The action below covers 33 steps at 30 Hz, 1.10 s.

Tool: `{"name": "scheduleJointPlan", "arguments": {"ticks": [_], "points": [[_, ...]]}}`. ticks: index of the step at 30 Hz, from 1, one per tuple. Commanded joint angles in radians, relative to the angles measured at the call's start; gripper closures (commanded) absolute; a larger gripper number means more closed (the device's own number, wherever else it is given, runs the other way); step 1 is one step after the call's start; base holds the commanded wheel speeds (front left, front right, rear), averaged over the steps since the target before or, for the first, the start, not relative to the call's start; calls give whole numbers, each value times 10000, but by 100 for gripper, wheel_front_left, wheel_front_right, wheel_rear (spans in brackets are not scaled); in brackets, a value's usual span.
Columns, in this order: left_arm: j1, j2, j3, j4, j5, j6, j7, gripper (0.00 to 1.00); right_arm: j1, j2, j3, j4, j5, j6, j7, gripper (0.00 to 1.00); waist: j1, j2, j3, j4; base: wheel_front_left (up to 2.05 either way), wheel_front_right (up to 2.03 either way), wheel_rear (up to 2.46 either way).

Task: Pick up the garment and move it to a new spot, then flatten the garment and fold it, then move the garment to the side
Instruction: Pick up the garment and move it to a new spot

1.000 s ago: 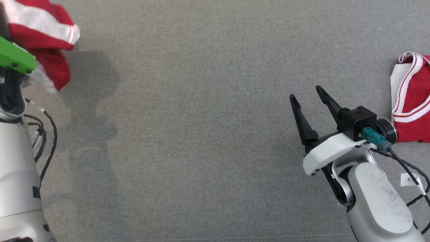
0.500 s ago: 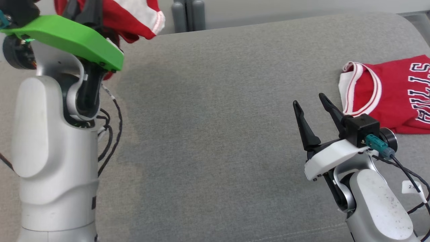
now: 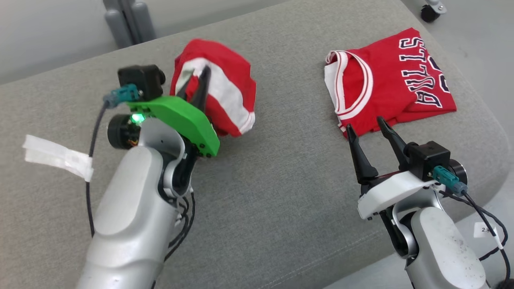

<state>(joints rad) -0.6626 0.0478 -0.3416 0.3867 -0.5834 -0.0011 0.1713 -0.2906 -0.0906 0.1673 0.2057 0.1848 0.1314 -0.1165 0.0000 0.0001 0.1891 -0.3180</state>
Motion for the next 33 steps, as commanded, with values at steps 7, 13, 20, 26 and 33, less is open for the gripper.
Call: {"name": "scheduleJointPlan", "arguments": {"ticks": [7,13,20,26,33], "points": [[766,62,-1201,2072,-1077,523,-857,88,-22,107,-48,218,76,-13,-183,0,0,-1,356,-645,0,0,0],[824,61,-2220,2507,-2072,267,-1914,0,128,-38,-241,311,-8,-13,-211,0,0,-1,-118,8,0,0,0],[1077,125,-2592,2255,-2382,184,-2729,0,465,-552,-376,142,-193,-13,-37,0,0,-1,-557,1229,0,0,0],[1522,637,-2316,1967,-2096,473,-3669,0,802,-898,-453,-4,-248,-13,-52,0,0,-1,-812,2227,0,0,0],[2331,1518,-1358,1382,-1579,935,-4341,0,1151,-917,-664,-132,-29,-13,-4,0,0,-1,-1102,2973,0,0,0]]}}
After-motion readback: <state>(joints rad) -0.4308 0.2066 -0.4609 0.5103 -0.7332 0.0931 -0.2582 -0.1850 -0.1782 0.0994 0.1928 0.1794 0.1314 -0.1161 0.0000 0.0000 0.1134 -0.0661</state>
